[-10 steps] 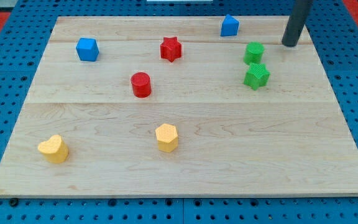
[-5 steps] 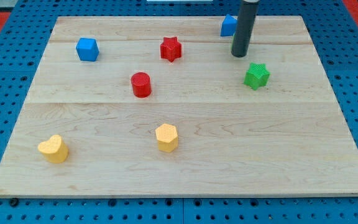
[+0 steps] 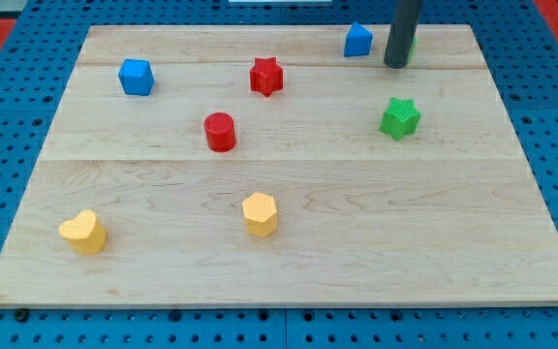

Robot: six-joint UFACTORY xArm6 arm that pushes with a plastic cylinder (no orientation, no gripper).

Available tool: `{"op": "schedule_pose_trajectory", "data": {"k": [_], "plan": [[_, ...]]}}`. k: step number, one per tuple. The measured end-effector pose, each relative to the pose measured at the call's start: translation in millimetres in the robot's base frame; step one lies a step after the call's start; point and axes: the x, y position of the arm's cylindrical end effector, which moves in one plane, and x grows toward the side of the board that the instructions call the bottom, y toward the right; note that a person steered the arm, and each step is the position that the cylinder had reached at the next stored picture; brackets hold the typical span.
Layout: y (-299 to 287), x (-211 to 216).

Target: Keep green circle on right side of blue triangle

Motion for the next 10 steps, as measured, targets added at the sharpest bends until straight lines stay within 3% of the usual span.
{"op": "schedule_pose_trajectory", "data": {"k": [6, 8, 9, 10], "plan": [[34.4, -29.8], [75.4, -27.0], [96.3, -46.7], [81.9, -77.2]]}}
